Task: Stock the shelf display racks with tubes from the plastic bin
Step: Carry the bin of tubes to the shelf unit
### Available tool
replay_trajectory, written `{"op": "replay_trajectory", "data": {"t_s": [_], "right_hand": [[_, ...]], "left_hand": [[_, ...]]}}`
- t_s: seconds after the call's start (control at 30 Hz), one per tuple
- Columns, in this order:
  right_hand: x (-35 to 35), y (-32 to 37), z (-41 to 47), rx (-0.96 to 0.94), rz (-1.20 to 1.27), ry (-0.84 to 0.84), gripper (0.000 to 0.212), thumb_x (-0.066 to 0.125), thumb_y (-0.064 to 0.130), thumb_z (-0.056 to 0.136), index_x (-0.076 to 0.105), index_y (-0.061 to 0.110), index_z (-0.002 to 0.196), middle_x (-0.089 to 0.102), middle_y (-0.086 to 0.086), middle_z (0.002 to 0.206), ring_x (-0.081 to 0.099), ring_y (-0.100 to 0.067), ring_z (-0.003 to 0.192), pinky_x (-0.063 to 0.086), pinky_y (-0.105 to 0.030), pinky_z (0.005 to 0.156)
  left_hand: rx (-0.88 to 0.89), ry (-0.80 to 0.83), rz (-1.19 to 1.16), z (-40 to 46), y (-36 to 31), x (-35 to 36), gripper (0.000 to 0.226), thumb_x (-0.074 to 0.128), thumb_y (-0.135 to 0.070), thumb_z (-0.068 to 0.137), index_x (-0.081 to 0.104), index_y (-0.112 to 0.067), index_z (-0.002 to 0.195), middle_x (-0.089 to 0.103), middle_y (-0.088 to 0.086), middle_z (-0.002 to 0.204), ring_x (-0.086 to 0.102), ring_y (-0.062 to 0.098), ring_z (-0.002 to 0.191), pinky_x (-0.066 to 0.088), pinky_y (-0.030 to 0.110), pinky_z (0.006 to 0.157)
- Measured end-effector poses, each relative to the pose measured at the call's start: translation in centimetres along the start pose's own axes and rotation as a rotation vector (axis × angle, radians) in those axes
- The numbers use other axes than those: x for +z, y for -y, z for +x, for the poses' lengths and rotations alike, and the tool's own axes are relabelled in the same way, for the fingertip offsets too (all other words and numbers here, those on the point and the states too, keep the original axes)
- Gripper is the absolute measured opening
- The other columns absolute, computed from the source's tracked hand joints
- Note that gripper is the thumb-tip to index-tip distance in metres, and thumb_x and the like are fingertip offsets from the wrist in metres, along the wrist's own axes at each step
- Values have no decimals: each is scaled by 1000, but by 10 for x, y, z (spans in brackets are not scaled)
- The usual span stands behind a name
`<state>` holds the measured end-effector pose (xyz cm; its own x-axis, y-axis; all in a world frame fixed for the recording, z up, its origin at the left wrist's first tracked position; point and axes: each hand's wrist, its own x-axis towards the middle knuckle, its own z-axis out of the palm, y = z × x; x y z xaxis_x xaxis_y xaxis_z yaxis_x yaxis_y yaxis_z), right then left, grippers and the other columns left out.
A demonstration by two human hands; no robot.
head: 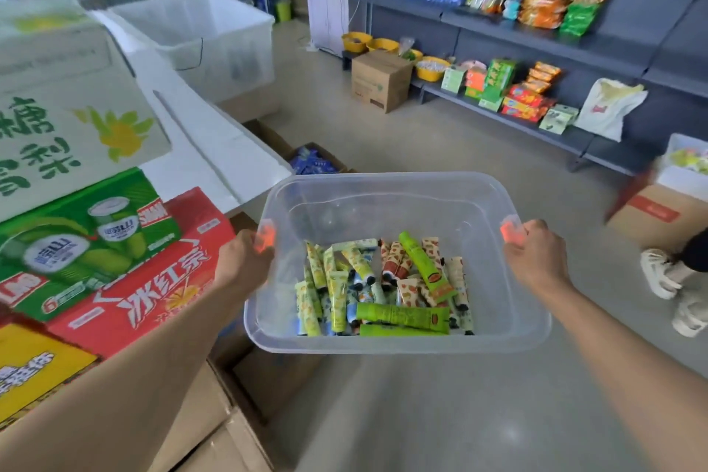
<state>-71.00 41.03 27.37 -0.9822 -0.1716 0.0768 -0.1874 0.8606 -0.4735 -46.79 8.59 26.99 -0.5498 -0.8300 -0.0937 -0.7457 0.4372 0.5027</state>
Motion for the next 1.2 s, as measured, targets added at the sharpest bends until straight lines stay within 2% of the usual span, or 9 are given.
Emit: {"op": "replay_trajectory", "data": {"t_s": [0.2, 0.33, 0.47, 0.53, 0.67, 0.77, 0.87, 1.03, 1.2], "right_hand": [[8, -19, 99, 25, 11, -43, 21, 56, 23, 90, 49, 6, 82, 54, -15, 77, 44, -28, 68, 32, -30, 61], [18, -21, 169, 58, -2, -61, 24, 55, 24, 90, 49, 4, 79, 54, -15, 74, 50, -32, 69, 32, -30, 61], [25, -15, 243, 97, -8, -86, 23, 56, 23, 91, 53, 0, 87, 59, -18, 81, 58, -36, 77, 33, -30, 62], [28, -14, 282, 105, 1, -95, 22, 56, 21, 90, 52, 0, 87, 60, -21, 82, 59, -37, 78, 34, -31, 61], [33, -15, 362, 97, 11, -93, 15, 56, 9, 82, 53, -4, 89, 61, -25, 83, 61, -40, 80, 43, -36, 63], [40, -18, 425, 86, 12, -87, 20, 54, 22, 85, 51, 2, 81, 57, -16, 73, 57, -33, 70, 39, -31, 57], [51, -22, 499, 76, 11, -66, 29, 49, 30, 88, 50, 4, 75, 54, -14, 67, 56, -32, 65, 36, -28, 55], [57, -14, 619, 10, 0, -14, 17, 56, 15, 87, 54, -2, 89, 60, -18, 79, 60, -35, 76, 39, -30, 60], [63, 8, 736, -38, -15, 25, 11, 52, 13, 78, 52, 3, 74, 55, -16, 67, 58, -35, 67, 34, -28, 54]], "left_hand": [[30, 47, 20, 79, -72, 36, 23, 50, -25, 88, 55, -2, 90, 57, 13, 79, 55, 31, 78, 35, 32, 64], [72, 23, -7, 140, -123, 61, 36, 44, -31, 95, 51, -7, 68, 52, 7, 62, 47, 19, 56, 35, 31, 52], [84, 55, -12, 220, -169, 88, 37, 44, -38, 94, 62, -7, 85, 63, 8, 74, 61, 25, 68, 50, 31, 64], [109, 84, -4, 255, -197, 97, 39, 42, -40, 95, 60, -8, 83, 63, 10, 75, 61, 27, 70, 52, 34, 68], [183, 44, 51, 314, -254, 111, 56, 31, -49, 96, 53, -9, 64, 58, 10, 65, 52, 25, 60, 39, 31, 63], [204, 38, 47, 356, -293, 126, 62, 26, -52, 96, 56, -5, 69, 59, 12, 66, 55, 30, 65, 39, 33, 65], [205, 32, 43, 399, -334, 147, 56, 34, -46, 97, 57, -4, 68, 60, 12, 64, 57, 31, 67, 38, 32, 63], [99, -4, 20, 468, -396, 187, 49, 39, -46, 94, 58, -5, 73, 62, 12, 70, 60, 33, 71, 39, 32, 63], [33, -27, 28, 534, -459, 208, 53, 34, -47, 95, 54, -6, 69, 58, 10, 65, 54, 30, 66, 37, 31, 61]]}}
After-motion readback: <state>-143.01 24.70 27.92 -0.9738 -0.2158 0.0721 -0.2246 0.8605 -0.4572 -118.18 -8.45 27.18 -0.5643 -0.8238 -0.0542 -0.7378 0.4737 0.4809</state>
